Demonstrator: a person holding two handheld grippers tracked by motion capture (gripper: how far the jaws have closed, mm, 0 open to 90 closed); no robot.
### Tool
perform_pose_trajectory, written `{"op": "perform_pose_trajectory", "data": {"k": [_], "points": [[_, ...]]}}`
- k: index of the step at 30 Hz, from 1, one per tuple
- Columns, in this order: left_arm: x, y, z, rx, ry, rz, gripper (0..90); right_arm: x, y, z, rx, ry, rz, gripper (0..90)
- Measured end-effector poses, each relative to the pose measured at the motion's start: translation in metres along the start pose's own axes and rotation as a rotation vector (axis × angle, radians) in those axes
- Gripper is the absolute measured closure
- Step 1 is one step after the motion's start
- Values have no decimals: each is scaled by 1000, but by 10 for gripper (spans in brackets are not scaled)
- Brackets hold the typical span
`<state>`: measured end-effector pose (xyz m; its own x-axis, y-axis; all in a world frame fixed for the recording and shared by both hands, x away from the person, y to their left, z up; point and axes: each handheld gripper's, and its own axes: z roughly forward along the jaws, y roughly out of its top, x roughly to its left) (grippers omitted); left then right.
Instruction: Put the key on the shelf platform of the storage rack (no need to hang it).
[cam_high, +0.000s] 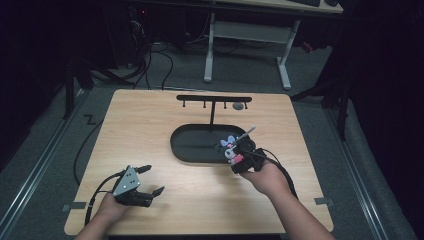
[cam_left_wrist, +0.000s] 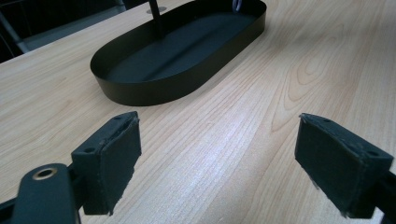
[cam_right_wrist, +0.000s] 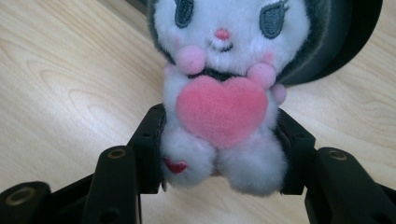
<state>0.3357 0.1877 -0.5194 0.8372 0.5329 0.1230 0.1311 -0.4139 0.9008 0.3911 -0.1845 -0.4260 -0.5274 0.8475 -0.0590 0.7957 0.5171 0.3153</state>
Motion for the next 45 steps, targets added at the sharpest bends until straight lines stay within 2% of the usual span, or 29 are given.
{"op": "perform_pose_trajectory", "data": {"k": [10, 16, 21, 22, 26, 30, 33, 40, 44, 45], "points": [[0, 0, 0, -2, -1, -4, 154, -4, 24, 13, -1, -14, -7, 474], [0, 0, 0, -2, -3, 0, 154, -10, 37, 21, -11, -21, 8, 474], [0, 0, 0, -2, -3, 2, 154, -14, 47, 31, -9, -16, 41, 474], [0, 0, 0, -2, -2, 1, 154, -16, 48, 34, -10, -8, 30, 474], [0, 0, 0, -2, -3, 0, 154, -18, 54, 41, -4, -8, 37, 474], [0, 0, -1, -7, 0, -3, 154, -18, 62, 45, 8, -13, 32, 474], [1, -1, -1, -11, -2, -4, 154, -17, 69, 47, -3, -17, 27, 474], [1, 0, -1, -10, -3, -5, 154, -17, 78, 57, -2, -4, 45, 474], [1, -1, -2, -12, -3, -7, 154, -16, 83, 57, -8, -2, 67, 474], [1, -1, -1, -12, -3, -10, 154, -16, 84, 57, -13, -2, 53, 474]]}}
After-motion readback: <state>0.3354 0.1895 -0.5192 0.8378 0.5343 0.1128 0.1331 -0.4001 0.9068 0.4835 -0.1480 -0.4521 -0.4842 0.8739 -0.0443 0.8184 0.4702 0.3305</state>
